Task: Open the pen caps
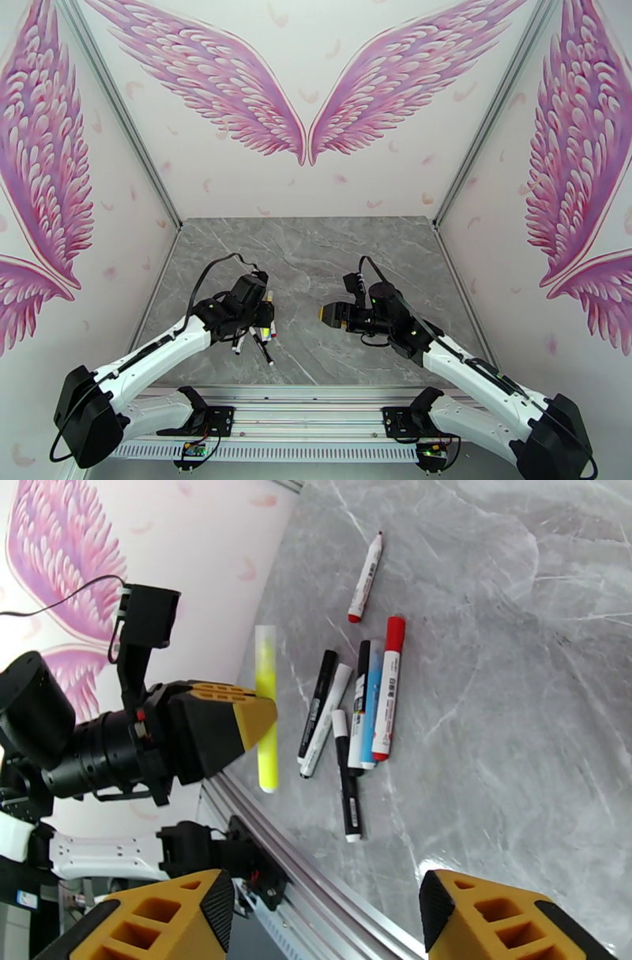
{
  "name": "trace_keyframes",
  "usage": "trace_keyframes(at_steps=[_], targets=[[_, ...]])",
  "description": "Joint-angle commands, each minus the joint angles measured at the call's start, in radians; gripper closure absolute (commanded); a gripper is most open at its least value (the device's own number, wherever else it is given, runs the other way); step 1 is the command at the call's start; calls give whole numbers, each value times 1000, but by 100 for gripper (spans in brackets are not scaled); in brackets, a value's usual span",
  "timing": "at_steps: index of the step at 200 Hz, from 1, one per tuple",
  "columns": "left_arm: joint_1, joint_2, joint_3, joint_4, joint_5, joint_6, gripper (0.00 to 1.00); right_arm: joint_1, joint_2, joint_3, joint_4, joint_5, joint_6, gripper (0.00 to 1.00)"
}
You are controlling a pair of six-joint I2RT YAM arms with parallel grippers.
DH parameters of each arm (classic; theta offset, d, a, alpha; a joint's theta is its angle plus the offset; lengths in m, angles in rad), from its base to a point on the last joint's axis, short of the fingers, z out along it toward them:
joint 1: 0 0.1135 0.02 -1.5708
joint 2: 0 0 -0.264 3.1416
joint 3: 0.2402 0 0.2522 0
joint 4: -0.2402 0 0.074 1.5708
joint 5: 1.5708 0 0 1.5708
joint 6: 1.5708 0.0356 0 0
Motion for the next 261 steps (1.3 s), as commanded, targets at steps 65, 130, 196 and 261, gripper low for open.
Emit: trace_keyframes(at_steps=[65,130,196,261], targets=[[-83,79,45,271,347,168,87,-1,99,71,164,-15,78,44],[-102,78,44,312,407,183,88,0,111,99,121,74,78,44],[-131,103,51,345,417,175,88,0,133,99,141,40,69,50],[-142,117,62,345,397,173,89,0,139,96,117,16,55,63]])
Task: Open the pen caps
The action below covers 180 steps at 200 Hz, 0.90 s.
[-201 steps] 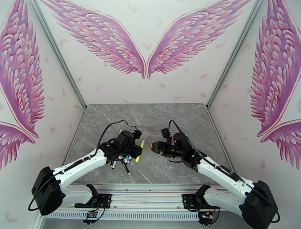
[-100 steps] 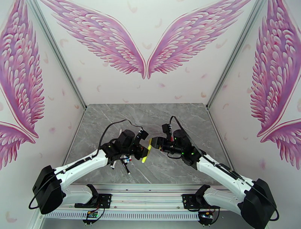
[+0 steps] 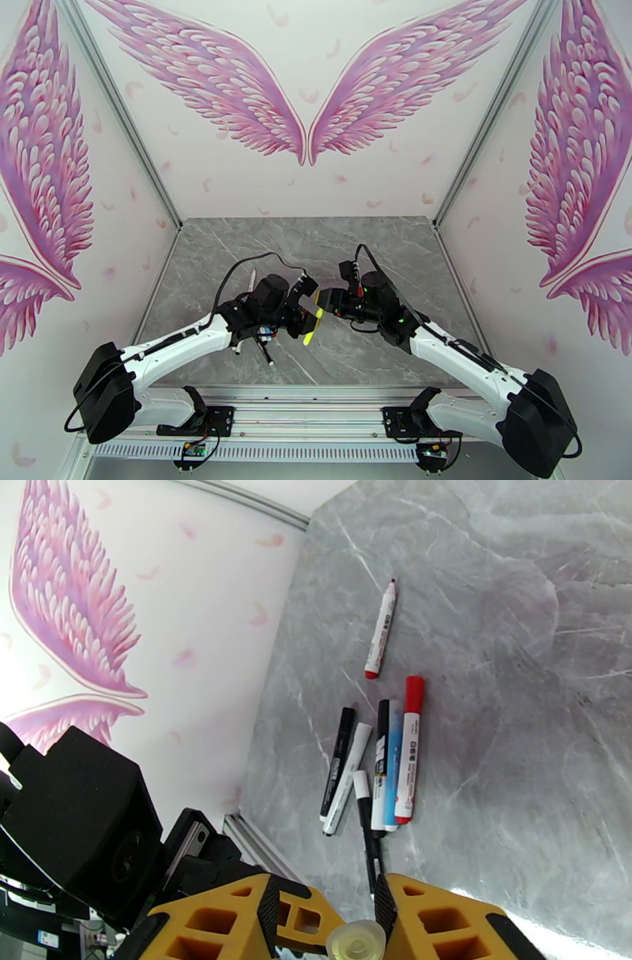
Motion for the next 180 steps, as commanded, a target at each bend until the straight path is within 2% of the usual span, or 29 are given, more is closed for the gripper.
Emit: trace_keyframes(at_steps=[1,59,76,154,180], targets=[[-5,8,44,22,-1,5,89,1,7,22,-12,-29,-13,63],[-6,4,52,18,9,8,89,1,14,22,-29,-21,-28,66],[-6,5,54,14,9,10,89,1,16,26,-39,-16,-35,71],[-6,5,56,10,26,12,89,0,18,36,-52,-14,-46,82],[-7,6,47,26,51,5,80,0,10,38,-53,-14,-45,85]])
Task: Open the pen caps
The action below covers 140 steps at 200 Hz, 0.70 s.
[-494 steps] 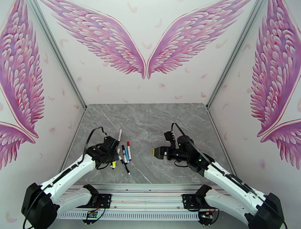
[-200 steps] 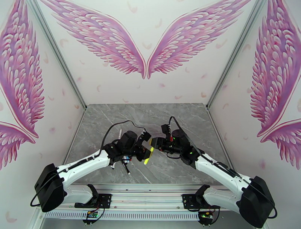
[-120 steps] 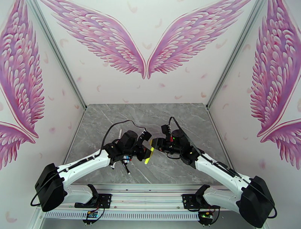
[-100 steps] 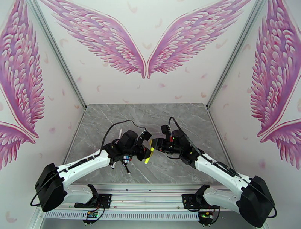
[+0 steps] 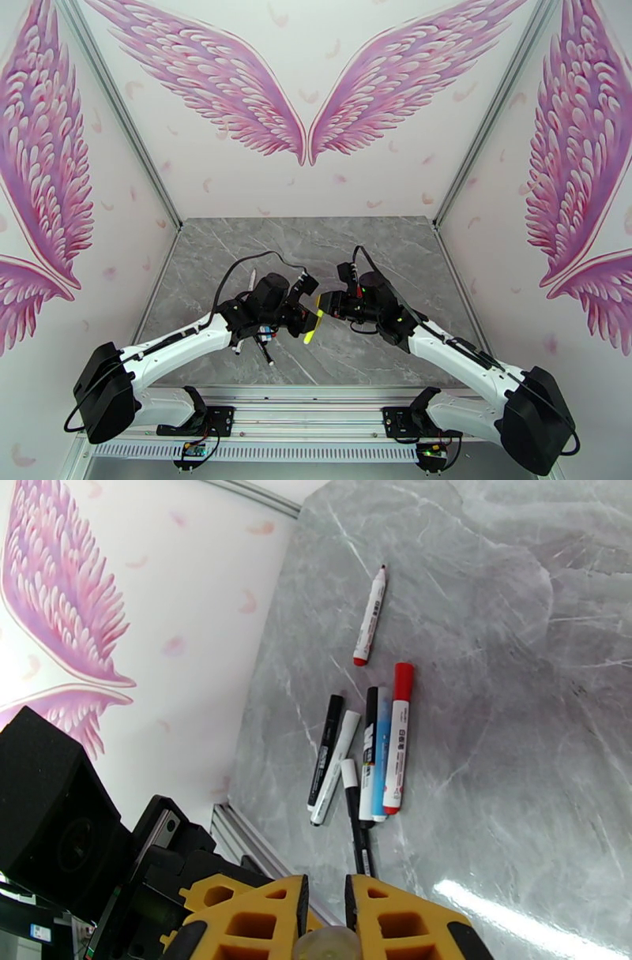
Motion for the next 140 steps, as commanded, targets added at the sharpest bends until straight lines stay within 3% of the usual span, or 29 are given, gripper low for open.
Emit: trace_keyframes(at_steps=[1,40,140], targets=[[-6,6,34,25,46,4,80,1,-5,32,-21,-4,-14,85],[-6,7,12,60,53,-13,66,1,-18,36,-1,-29,6,86],[-7,16,-22,74,32,-21,69,1,-38,31,26,-42,35,86]])
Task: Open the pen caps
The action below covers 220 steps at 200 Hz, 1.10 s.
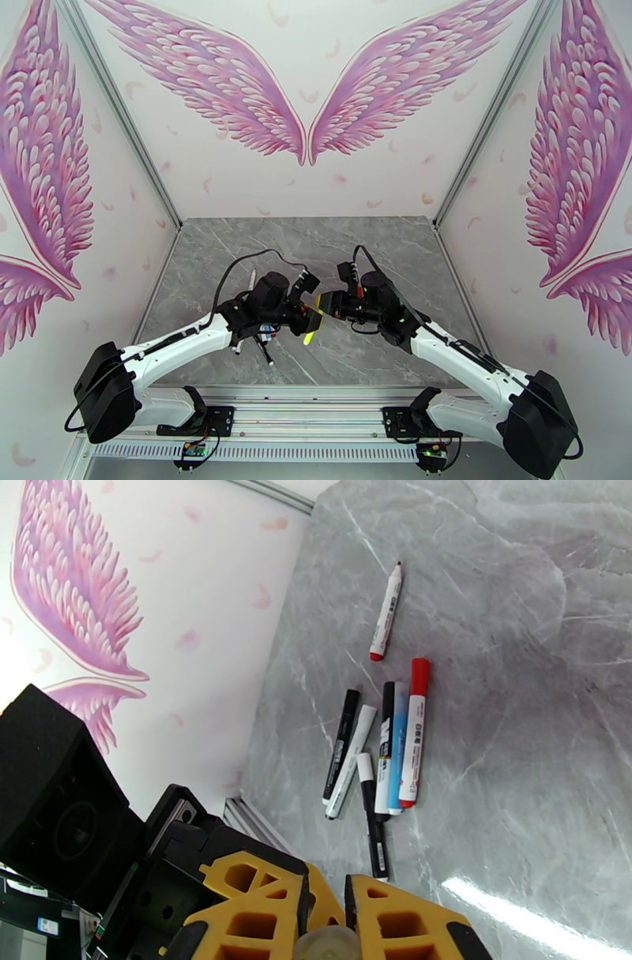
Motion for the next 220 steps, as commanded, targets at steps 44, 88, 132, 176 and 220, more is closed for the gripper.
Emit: trace_keyframes(at_steps=[44,88,132,176,220], targets=[[-6,15,-20,-3,17,13,74,0,-14,27,37,-4,25,86],[-7,16,-19,-12,18,22,85,0,-21,9,47,25,31,86],[-37,0,-25,-28,7,64,94,-5,-43,5,53,57,27,87],[-41,-56,-47,-17,49,61,97,-67,-96,14,77,-35,-36,87],[-85,-33,-41,-40,-46,60,97,-79,-130,35,35,42,-50,87]])
